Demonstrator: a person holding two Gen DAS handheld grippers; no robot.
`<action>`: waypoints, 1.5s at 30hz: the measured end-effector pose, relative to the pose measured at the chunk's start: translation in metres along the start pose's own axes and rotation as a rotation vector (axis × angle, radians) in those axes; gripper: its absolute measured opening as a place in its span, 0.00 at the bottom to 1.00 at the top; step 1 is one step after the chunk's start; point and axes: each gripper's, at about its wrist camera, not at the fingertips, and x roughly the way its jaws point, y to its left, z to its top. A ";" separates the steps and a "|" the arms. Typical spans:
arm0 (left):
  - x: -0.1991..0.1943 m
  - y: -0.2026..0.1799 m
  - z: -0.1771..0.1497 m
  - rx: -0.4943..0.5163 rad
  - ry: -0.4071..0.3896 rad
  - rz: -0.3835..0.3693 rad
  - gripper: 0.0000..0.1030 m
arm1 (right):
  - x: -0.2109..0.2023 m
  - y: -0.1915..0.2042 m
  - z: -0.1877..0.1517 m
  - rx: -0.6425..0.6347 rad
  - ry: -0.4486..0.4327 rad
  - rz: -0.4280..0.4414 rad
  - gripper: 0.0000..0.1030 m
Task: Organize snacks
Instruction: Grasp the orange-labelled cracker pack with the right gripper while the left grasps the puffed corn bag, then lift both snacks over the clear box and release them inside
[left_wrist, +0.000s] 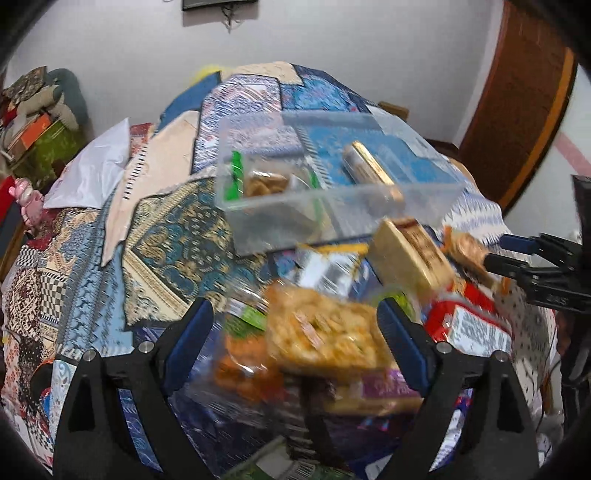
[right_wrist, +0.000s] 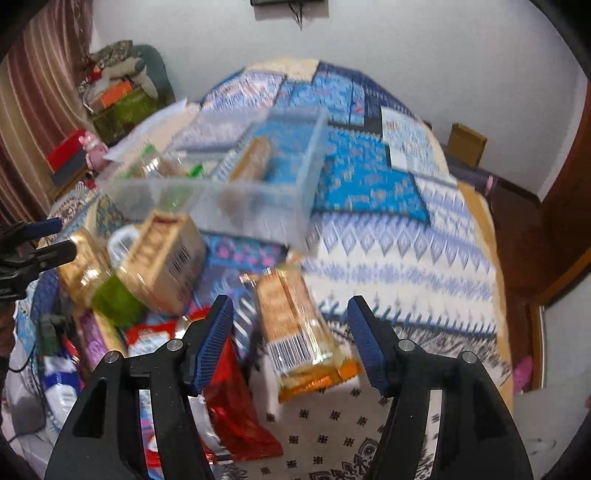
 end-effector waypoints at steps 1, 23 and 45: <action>0.001 -0.003 -0.002 0.009 0.002 -0.004 0.92 | 0.004 -0.001 -0.003 0.005 0.012 0.003 0.59; 0.010 -0.014 -0.014 0.028 -0.028 0.012 0.73 | 0.002 0.008 -0.020 0.007 -0.016 0.039 0.35; -0.025 -0.013 0.099 -0.052 -0.249 -0.062 0.73 | -0.055 0.031 0.069 0.020 -0.298 0.084 0.35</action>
